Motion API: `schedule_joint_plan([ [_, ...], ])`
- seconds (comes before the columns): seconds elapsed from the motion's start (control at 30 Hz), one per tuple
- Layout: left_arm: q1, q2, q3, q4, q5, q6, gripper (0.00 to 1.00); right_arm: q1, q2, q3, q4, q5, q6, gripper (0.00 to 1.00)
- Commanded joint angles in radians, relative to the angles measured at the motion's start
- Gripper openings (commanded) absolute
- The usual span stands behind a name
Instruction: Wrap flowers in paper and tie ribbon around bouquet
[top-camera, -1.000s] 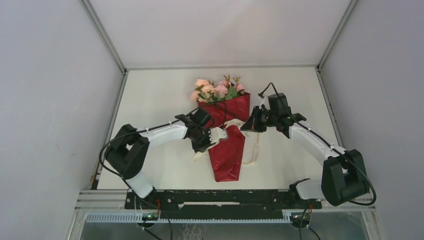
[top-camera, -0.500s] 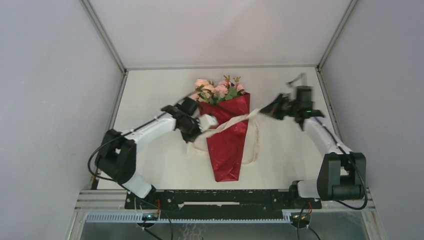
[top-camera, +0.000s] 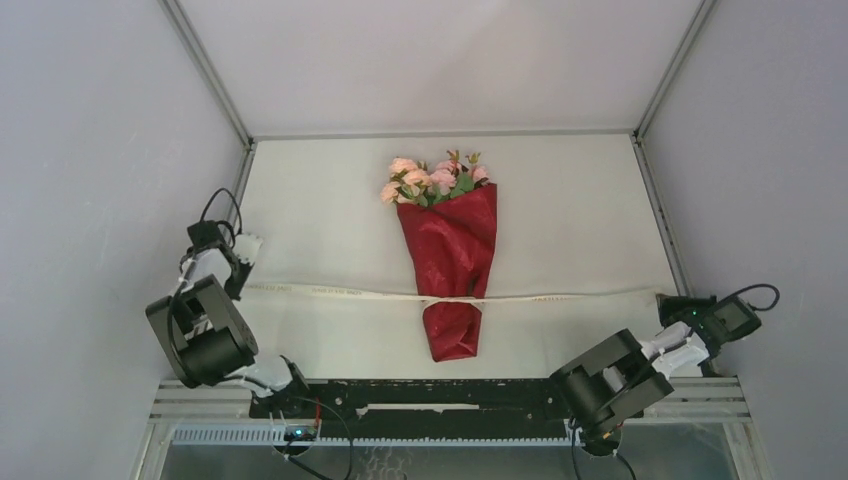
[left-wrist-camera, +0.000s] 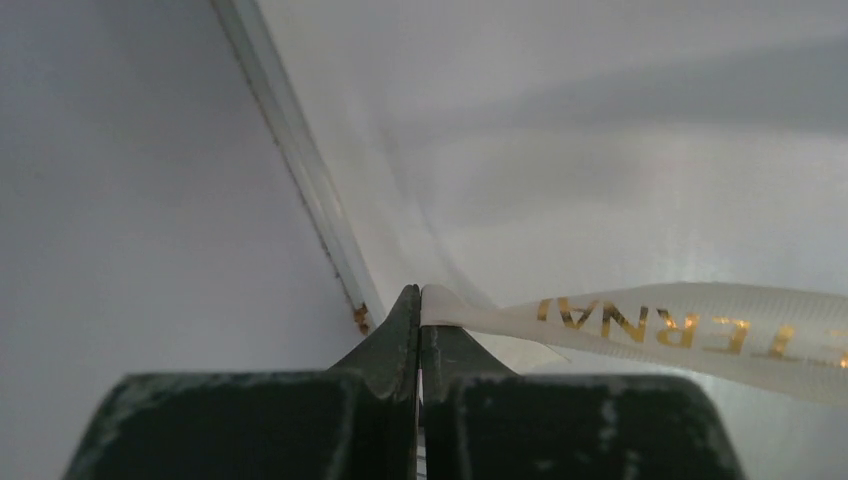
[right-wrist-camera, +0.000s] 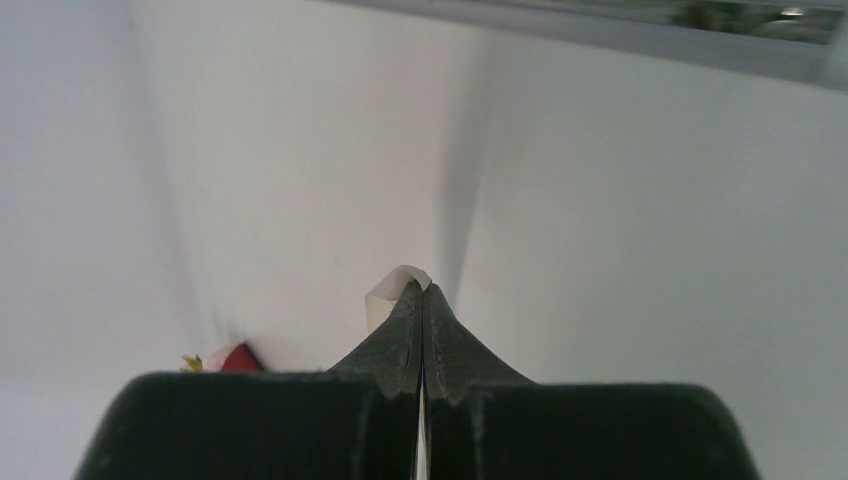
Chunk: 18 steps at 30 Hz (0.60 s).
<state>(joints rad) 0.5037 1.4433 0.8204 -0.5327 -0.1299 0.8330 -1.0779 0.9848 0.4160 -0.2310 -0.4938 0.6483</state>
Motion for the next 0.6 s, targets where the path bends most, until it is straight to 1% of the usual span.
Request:
schedule_joint_plan([
  [0.0, 0.116, 0.059, -0.006, 0.245, -0.142, 0.099, 0.00, -0.100, 0.029, -0.009, 0.079, -0.063, -0.032, 0.00],
  [0.1, 0.169, 0.091, 0.017, 0.302, -0.168, 0.126, 0.00, -0.119, 0.020, 0.008, 0.081, -0.063, -0.028, 0.00],
  [0.17, 0.178, 0.096, 0.031, 0.297, -0.158, 0.137, 0.00, -0.037, -0.010, 0.035, 0.053, -0.024, -0.063, 0.00],
  [0.23, 0.166, 0.085, 0.048, 0.221, -0.095, 0.132, 0.00, 0.137, -0.052, 0.061, 0.034, 0.040, -0.103, 0.00],
  [0.27, 0.151, 0.070, 0.054, 0.188, -0.060, 0.122, 0.00, 0.249, -0.086, 0.079, 0.024, 0.082, -0.126, 0.00],
  [0.37, 0.058, 0.033, 0.075, 0.107, 0.008, 0.071, 0.00, 0.565, -0.129, 0.145, 0.030, 0.155, -0.174, 0.00],
  [0.47, -0.067, 0.011, 0.147, 0.003, 0.072, -0.005, 0.00, 0.881, -0.081, 0.268, 0.026, 0.216, -0.221, 0.00],
  [0.5, -0.114, 0.009, 0.178, -0.033, 0.093, -0.029, 0.00, 0.989, -0.049, 0.321, 0.019, 0.240, -0.253, 0.00],
  [0.53, -0.173, 0.009, 0.222, -0.062, 0.112, -0.051, 0.00, 1.137, -0.008, 0.399, 0.006, 0.259, -0.287, 0.00],
  [0.57, -0.214, 0.011, 0.256, -0.090, 0.121, -0.067, 0.00, 1.230, 0.039, 0.461, -0.012, 0.258, -0.321, 0.00],
])
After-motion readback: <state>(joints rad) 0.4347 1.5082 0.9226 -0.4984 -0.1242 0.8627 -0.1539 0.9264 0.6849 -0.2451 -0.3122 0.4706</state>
